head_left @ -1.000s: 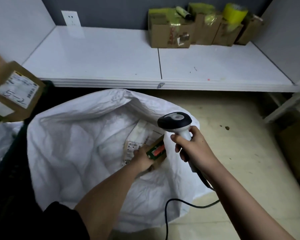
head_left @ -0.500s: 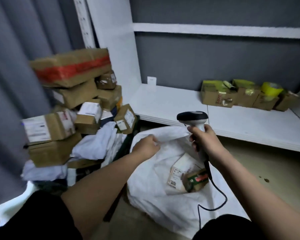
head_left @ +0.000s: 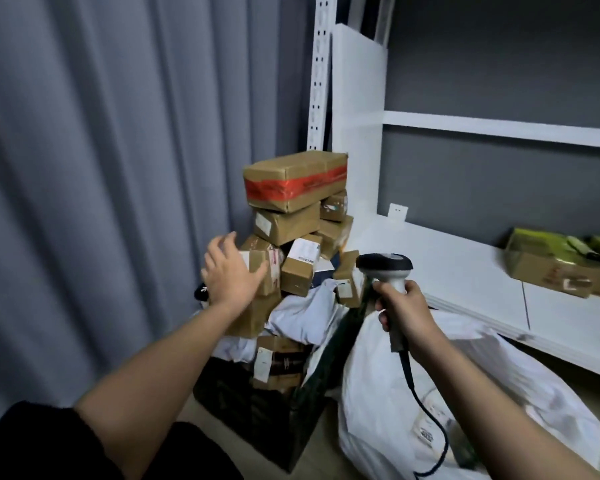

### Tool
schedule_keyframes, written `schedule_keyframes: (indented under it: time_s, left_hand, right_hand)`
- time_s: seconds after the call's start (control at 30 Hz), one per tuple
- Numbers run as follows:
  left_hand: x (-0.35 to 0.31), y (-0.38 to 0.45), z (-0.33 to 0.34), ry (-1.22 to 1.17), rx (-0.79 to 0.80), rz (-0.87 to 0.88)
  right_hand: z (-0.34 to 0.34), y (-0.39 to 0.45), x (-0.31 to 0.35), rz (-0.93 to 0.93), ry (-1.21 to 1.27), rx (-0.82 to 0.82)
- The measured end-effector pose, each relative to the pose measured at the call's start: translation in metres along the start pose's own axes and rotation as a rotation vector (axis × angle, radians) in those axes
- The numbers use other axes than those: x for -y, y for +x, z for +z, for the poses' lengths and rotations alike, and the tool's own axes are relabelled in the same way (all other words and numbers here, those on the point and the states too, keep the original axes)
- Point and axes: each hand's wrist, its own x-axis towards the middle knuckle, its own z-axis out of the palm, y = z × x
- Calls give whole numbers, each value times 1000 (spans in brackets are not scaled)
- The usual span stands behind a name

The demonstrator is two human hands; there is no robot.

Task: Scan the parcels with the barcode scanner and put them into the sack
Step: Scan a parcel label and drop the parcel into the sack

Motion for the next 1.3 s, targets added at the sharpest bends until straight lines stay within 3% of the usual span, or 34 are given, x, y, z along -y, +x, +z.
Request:
schedule_keyframes:
  time_s: [0.1, 0.27, 0.37, 0.47, 0.73, 0.93, 1.17, 1.3]
  left_hand:
    - [38, 31, -1, -100, 48, -178]
    - [87, 71, 15, -577, 394, -389]
    - [97, 81, 18, -740, 676, -424]
    - [97, 83, 22, -781, 807, -393]
    - [88, 80, 20, -901, 663, -434]
    - [55, 60, -12, -968, 590, -362]
    - [-40, -29, -21, -1268, 786, -498]
    - [-92, -77, -5, -1381, 861, -641]
  right_hand:
    - [20, 8, -10, -4, 16, 36]
    - [44, 23, -28, 53, 56, 43]
    - [51, 30, -39, 62, 54, 55]
    - [55, 34, -46, 65, 63, 61]
    - [55, 32, -48, 54, 40, 83]
    - [38, 11, -34, -6, 62, 87]
    - [1, -17, -12, -65, 394, 78]
    - [-19, -22, 1, -139, 523, -13]
